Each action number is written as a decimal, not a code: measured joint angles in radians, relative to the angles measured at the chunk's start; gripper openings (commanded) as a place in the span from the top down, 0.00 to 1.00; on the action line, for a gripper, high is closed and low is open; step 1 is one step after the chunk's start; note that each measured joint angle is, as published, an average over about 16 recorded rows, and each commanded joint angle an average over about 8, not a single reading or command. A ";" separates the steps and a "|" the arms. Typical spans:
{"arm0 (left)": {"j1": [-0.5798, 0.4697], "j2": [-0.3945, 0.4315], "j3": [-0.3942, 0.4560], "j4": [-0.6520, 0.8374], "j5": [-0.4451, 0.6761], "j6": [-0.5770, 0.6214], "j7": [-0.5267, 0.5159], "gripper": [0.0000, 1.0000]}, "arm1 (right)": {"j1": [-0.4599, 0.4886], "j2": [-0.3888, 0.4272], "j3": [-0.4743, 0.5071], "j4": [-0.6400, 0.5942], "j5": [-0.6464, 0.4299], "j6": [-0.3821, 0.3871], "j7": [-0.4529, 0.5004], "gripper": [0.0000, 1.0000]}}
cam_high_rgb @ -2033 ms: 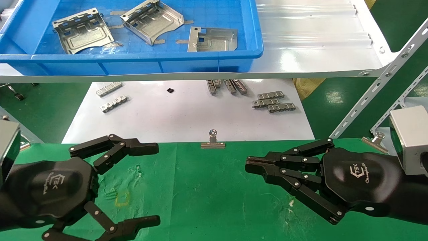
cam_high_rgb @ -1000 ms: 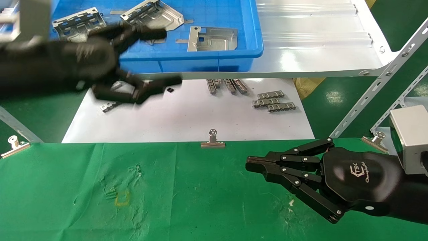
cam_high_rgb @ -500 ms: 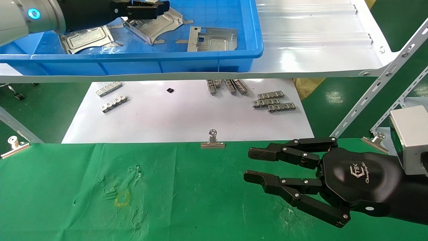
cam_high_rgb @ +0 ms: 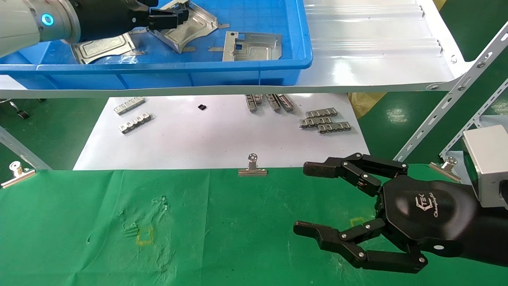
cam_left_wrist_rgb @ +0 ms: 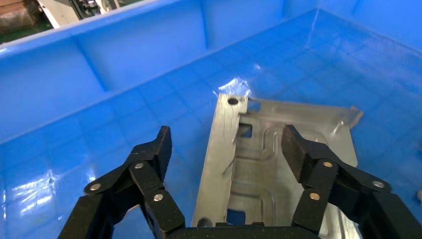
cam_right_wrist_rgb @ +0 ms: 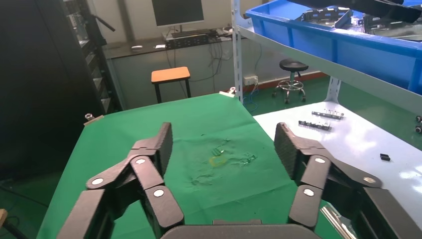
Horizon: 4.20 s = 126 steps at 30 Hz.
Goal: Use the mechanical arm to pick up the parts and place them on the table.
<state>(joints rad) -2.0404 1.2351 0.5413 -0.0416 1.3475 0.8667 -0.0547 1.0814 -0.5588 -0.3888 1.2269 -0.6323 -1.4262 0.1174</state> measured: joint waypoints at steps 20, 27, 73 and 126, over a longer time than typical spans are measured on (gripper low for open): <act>-0.019 -0.015 0.007 0.026 0.010 0.057 0.024 1.00 | 0.000 0.000 0.000 0.000 0.000 0.000 0.000 0.00; -0.019 -0.047 -0.020 0.000 -0.032 0.173 0.054 1.00 | 0.000 0.000 0.000 0.000 0.000 0.000 0.000 0.00; 0.444 -0.440 0.288 -0.372 -0.202 0.707 0.679 1.00 | 0.000 0.000 0.000 0.000 0.000 0.000 0.000 0.00; 0.408 -0.415 0.292 -0.167 -0.283 0.724 0.652 0.00 | 0.000 0.000 0.000 0.000 0.000 0.000 0.000 0.00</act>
<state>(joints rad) -1.6319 0.8199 0.8335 -0.2083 1.0647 1.5911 0.5970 1.0812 -0.5587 -0.3888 1.2268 -0.6322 -1.4260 0.1173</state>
